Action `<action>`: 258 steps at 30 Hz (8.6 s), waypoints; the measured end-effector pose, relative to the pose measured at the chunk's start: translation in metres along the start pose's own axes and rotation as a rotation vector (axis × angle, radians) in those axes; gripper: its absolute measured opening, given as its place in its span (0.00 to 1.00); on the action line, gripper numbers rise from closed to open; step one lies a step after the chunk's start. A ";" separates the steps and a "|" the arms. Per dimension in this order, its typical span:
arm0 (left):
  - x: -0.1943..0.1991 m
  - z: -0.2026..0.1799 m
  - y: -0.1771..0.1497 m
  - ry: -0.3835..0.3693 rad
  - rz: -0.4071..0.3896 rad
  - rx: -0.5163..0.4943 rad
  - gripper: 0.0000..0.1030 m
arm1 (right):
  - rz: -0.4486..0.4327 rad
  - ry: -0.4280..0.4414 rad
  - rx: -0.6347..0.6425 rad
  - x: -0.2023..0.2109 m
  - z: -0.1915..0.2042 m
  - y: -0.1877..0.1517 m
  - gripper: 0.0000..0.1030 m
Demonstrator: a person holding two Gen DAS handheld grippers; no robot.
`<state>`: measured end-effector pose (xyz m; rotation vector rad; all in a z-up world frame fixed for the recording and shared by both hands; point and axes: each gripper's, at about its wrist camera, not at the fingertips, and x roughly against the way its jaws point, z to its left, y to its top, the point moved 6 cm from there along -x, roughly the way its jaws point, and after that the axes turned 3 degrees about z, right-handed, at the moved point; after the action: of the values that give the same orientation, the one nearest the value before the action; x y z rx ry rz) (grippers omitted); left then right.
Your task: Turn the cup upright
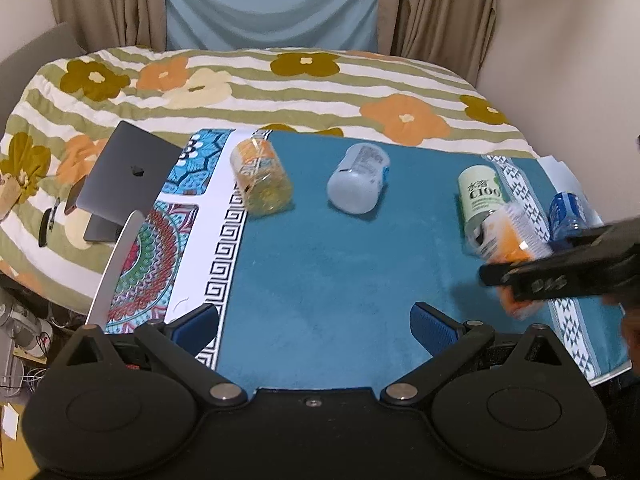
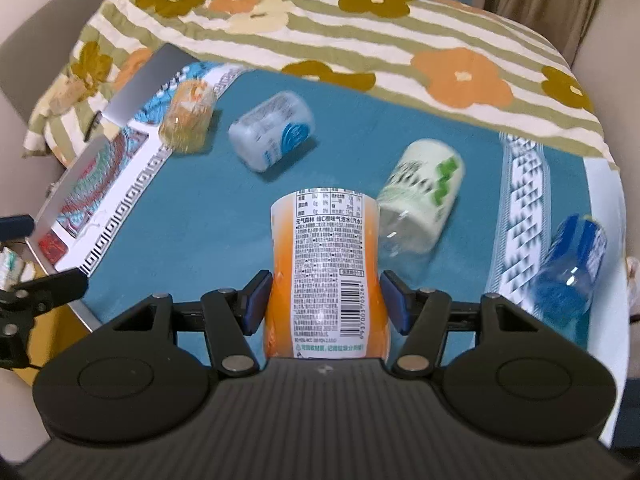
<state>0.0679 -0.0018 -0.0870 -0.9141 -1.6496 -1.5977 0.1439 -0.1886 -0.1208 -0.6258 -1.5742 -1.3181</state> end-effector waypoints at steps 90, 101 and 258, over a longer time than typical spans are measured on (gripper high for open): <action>-0.152 -0.092 0.042 0.006 0.521 0.015 0.63 | -0.065 0.030 -0.440 -0.005 -0.128 -0.103 1.00; -0.156 -0.094 0.042 -0.027 0.502 -0.005 0.55 | -0.051 0.035 -0.450 -0.013 -0.128 -0.102 1.00; 0.086 -0.019 0.007 0.021 -0.290 -0.067 1.00 | -0.295 -0.253 -0.307 0.141 -0.014 -0.074 1.00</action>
<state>0.0268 -0.0170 -0.0105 -0.7111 -1.7861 -1.8583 0.0279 -0.2489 -0.0285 -0.7956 -1.7294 -1.7796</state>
